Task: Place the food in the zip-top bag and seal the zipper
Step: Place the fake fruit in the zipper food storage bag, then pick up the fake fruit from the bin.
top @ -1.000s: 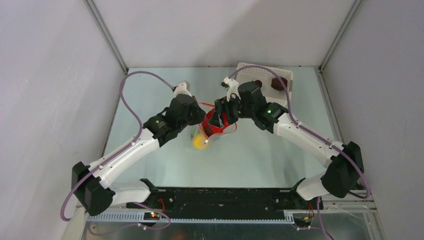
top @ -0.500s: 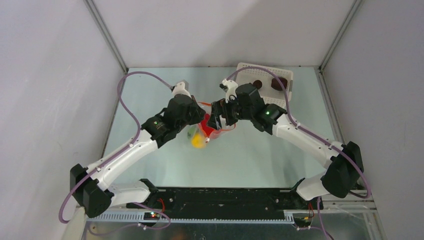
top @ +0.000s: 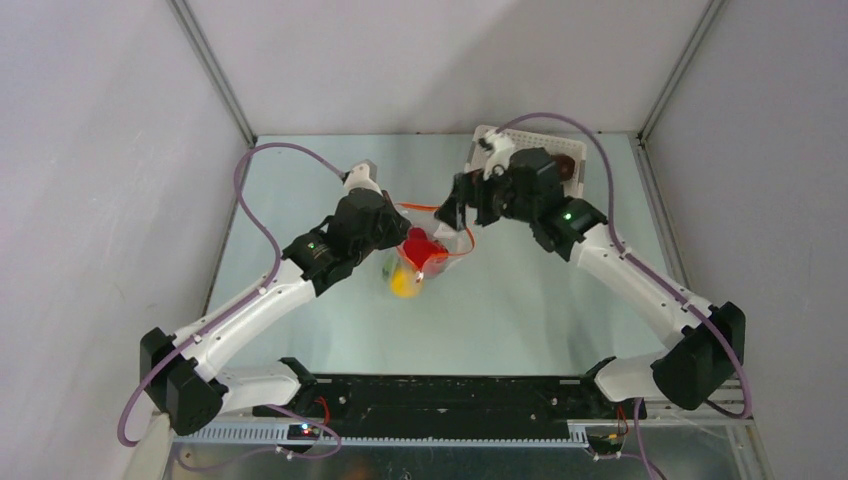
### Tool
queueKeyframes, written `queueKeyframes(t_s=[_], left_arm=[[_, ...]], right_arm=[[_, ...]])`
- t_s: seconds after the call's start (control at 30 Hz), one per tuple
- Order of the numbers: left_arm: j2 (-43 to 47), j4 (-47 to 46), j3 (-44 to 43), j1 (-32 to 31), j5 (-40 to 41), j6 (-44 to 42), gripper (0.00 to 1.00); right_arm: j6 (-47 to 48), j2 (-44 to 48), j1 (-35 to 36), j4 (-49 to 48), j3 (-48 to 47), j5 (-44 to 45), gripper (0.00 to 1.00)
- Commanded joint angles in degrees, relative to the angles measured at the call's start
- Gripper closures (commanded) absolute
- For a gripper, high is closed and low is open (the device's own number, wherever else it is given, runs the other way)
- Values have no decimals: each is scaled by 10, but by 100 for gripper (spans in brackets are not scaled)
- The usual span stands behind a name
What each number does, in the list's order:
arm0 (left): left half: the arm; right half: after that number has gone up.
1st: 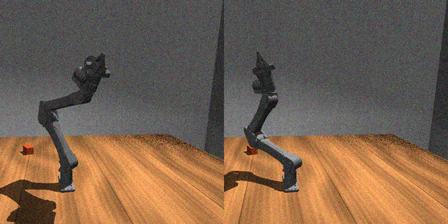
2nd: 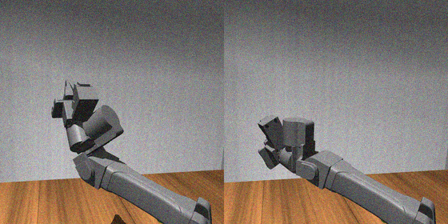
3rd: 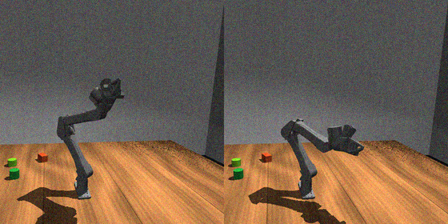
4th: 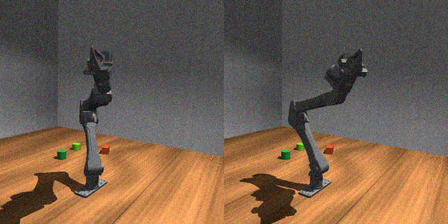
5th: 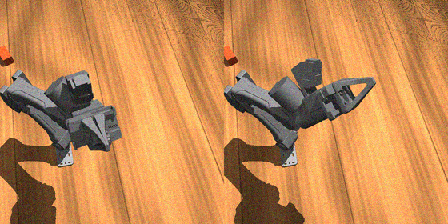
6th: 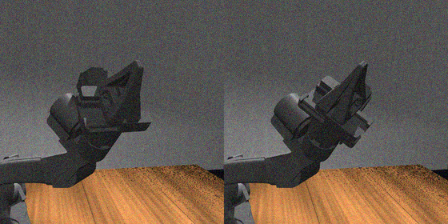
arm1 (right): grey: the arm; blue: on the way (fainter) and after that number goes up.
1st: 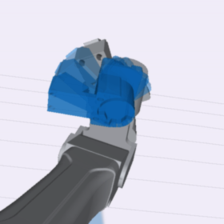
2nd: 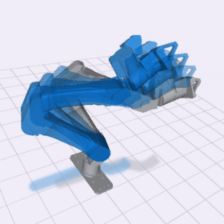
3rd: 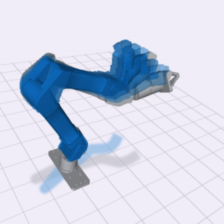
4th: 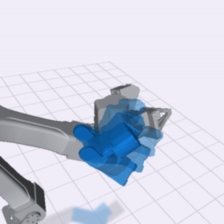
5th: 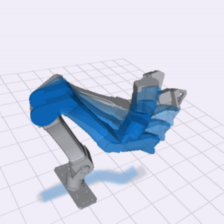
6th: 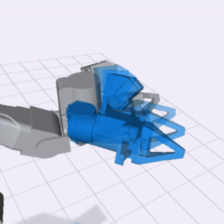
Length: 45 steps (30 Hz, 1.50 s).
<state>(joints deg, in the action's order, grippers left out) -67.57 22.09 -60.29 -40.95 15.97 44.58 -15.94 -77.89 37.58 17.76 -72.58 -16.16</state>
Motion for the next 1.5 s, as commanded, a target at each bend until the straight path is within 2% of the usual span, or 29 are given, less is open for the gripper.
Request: queueKeyframes(t_s=[0.0,0.23,0.4,0.57,1.0,1.47], left_arm=[[19,-2,2,3,19,-3,100],[28,15,2,4,40,-6,100],[29,32,-3,5,50,-6,100],[37,32,2,5,50,-2,100],[28,36,0,6,41,0,100],[13,37,-4,5,38,1,100]], right_arm=[[-35,-17,-88,-24,-36,32,1],[-39,-159,-173,60,-169,127,1],[-28,-301,-194,142,-319,176,2],[-13,-394,-200,169,-401,218,3],[-45,-540,-228,180,-509,147,13],[-50,-603,-234,184,-535,75,17]])
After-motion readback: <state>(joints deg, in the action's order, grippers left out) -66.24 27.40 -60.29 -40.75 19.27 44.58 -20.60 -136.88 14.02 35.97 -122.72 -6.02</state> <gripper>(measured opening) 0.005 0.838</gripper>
